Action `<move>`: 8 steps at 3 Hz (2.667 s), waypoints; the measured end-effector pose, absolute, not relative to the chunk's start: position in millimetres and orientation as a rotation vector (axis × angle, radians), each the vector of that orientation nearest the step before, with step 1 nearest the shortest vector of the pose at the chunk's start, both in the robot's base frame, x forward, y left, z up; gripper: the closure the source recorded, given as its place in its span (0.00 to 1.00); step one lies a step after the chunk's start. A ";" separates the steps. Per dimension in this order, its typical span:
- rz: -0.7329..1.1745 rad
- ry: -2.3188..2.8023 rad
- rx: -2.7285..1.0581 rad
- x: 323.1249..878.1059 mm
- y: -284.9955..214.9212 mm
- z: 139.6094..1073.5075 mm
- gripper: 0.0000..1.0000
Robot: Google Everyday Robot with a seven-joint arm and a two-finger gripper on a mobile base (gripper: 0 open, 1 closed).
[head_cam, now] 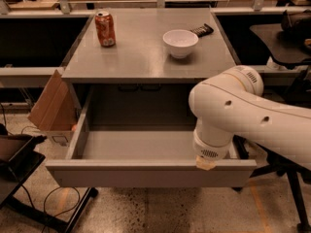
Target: Open top drawer
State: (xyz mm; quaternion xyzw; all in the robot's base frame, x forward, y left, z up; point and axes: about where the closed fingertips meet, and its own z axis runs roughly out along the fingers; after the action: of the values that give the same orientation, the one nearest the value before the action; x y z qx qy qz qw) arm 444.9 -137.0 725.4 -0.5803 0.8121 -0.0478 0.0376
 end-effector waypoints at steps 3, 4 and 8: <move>-0.210 2.480 -1.754 455.5 -150.3 736.5 0.12; -0.340 2.452 -1.711 475.0 -167.1 774.6 0.00; -0.316 2.185 -1.831 574.2 -179.9 703.4 0.88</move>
Offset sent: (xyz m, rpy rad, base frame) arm -0.0034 -0.0009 0.0014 -0.0042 0.0066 -0.0006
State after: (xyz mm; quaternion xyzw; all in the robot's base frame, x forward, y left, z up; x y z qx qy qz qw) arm 574.2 -179.9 703.4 -0.6325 0.7546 -0.1091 0.1364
